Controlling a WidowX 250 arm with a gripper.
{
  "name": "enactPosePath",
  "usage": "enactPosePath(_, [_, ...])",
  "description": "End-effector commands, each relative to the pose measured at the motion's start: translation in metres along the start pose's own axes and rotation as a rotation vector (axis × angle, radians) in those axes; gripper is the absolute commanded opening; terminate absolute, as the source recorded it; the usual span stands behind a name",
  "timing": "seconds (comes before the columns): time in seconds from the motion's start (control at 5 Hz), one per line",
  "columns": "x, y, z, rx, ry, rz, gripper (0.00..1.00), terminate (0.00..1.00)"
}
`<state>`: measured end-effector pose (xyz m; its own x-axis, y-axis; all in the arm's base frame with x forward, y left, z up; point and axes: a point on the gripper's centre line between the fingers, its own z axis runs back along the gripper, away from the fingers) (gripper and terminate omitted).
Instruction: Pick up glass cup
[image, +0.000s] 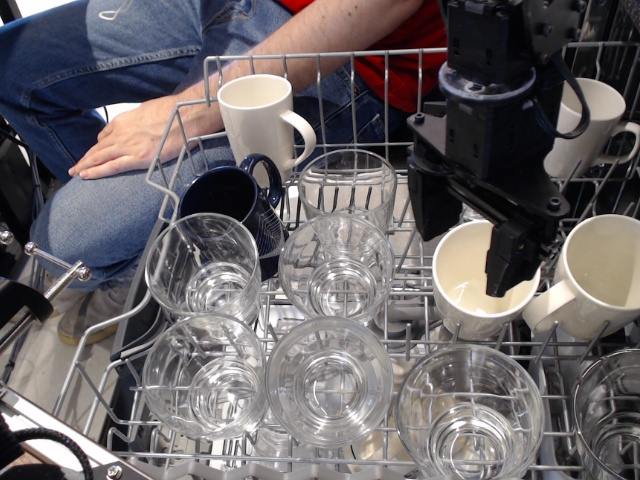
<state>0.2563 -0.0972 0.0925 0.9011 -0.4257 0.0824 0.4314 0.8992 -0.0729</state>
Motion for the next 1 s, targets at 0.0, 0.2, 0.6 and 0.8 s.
enactPosePath(0.0, [0.0, 0.0, 0.0, 0.0, 0.0, 0.0, 1.0, 0.0])
enactPosePath(0.2, [0.009, 0.005, -0.005, -0.002, 0.016, -0.076, 1.0, 0.0])
enactPosePath(0.6, [0.014, 0.018, -0.037, -0.013, -0.022, -0.203, 1.0, 0.0])
enactPosePath(0.8, [0.018, 0.02, -0.048, -0.047, -0.018, -0.255, 1.0, 0.0])
